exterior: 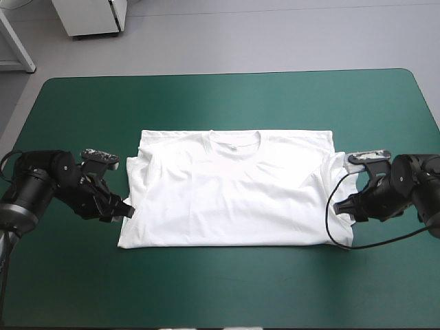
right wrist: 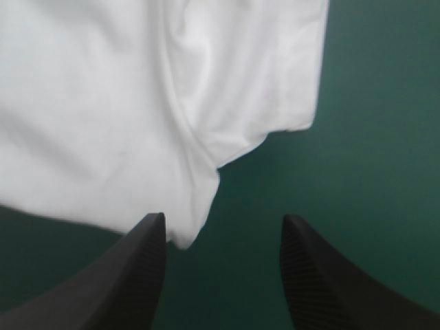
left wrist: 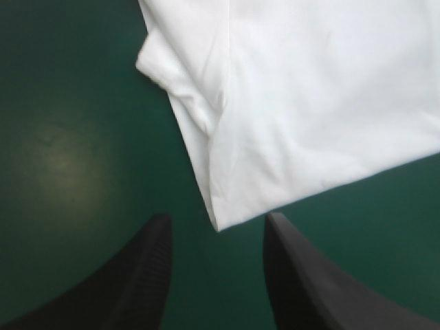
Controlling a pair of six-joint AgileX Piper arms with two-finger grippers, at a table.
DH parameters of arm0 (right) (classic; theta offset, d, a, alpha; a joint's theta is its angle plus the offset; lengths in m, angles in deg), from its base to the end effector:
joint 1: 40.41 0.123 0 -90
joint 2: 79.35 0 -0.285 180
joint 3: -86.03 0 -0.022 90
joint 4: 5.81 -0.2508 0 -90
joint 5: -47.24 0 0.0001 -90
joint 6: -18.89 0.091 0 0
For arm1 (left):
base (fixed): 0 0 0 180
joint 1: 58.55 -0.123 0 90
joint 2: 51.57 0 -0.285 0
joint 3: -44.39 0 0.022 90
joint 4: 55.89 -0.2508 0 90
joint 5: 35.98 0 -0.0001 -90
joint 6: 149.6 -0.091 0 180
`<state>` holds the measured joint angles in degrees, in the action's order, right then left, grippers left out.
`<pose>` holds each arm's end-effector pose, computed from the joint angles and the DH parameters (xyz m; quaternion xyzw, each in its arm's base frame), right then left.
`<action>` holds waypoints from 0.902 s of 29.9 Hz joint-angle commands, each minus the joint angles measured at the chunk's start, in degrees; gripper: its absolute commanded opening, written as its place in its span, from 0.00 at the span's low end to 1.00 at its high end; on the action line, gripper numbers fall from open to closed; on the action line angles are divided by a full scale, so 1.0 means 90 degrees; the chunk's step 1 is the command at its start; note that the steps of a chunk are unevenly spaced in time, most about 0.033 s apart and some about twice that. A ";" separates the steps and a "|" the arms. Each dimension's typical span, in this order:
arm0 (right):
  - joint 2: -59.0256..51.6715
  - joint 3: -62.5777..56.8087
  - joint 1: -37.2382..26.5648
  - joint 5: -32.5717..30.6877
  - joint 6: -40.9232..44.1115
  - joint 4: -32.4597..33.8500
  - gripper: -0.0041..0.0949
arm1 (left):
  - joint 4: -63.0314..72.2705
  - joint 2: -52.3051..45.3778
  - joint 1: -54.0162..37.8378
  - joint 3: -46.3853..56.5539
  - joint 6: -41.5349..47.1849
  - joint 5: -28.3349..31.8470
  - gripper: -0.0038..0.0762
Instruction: Fold the cloth
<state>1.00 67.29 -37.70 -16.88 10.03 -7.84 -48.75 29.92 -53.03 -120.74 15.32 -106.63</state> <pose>0.2292 0.0138 0.2990 -0.0944 0.9846 0.0090 0.1467 0.2279 -0.0327 0.3109 0.1637 0.9782 -0.0511 0.1176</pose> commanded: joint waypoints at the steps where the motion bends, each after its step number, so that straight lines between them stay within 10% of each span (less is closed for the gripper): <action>1: 0.0247 0.0821 0.0017 0.0151 0.0131 0.0289 0.54 | 0.0272 -0.0231 0.0018 -0.0843 -0.0015 -0.0297 0.47; 27: 0.3016 0.2132 -0.0976 0.0515 -0.0495 -0.1184 0.54 | 0.0783 -0.0231 0.0018 -0.2876 -0.0234 0.0326 0.47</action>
<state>28.43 84.03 -46.06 -12.92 6.88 -16.44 -43.20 29.52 -53.03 -144.83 13.25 -105.87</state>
